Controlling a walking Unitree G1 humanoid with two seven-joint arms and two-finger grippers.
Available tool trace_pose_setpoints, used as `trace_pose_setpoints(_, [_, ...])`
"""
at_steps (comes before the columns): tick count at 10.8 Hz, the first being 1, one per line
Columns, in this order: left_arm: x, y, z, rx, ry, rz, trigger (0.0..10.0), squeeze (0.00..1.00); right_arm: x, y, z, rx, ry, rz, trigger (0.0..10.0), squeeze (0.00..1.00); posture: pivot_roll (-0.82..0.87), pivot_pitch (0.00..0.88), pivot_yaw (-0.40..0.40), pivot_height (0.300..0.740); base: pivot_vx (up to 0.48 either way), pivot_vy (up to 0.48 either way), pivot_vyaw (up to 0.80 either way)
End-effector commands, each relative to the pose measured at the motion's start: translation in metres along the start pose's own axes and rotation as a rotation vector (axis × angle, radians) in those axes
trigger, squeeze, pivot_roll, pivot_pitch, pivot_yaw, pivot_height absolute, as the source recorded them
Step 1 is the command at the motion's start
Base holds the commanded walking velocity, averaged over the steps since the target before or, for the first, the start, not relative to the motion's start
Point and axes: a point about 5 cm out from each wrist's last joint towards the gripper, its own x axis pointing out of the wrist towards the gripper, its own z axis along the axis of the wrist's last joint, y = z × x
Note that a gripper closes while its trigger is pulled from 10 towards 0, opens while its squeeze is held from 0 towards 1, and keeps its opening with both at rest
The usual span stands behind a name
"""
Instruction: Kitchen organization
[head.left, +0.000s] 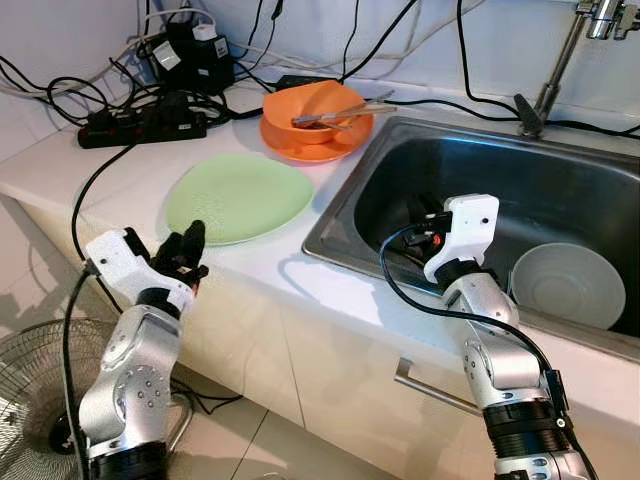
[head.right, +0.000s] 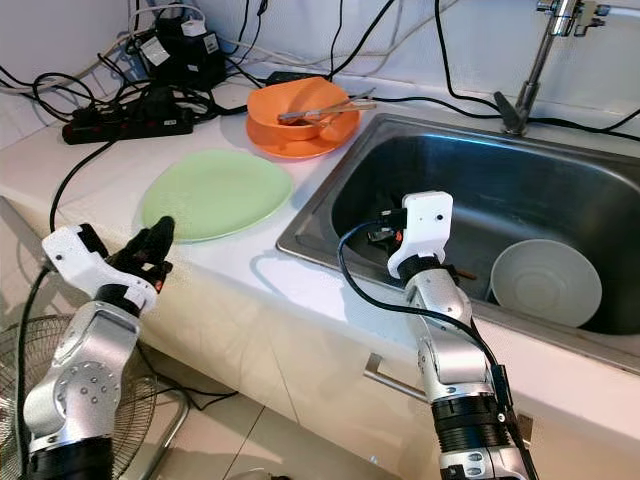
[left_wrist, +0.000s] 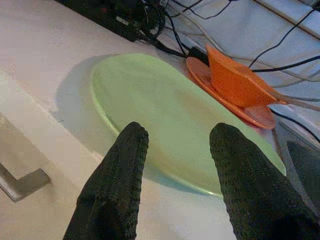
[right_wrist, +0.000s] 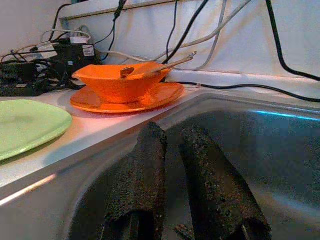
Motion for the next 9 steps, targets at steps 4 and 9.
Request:
trace_pose_setpoints(4, [-0.007, -0.001, 0.002, -0.037, -0.003, 0.013, 10.0, 0.0, 0.002, -0.002, 0.004, -0.004, -0.015, 0.0, 10.0, 0.0, 0.08, 0.0, 0.089, 0.74, 0.0, 0.0, 0.0])
trace_pose_setpoints(9, [-0.016, -0.002, -0.001, -0.06, 0.015, 0.022, 10.0, 0.0, 0.003, -0.001, 0.004, 0.008, -0.012, 0.007, 10.0, 0.0, 0.09, 0.0, 0.09, 0.74, 0.0, 0.0, 0.0])
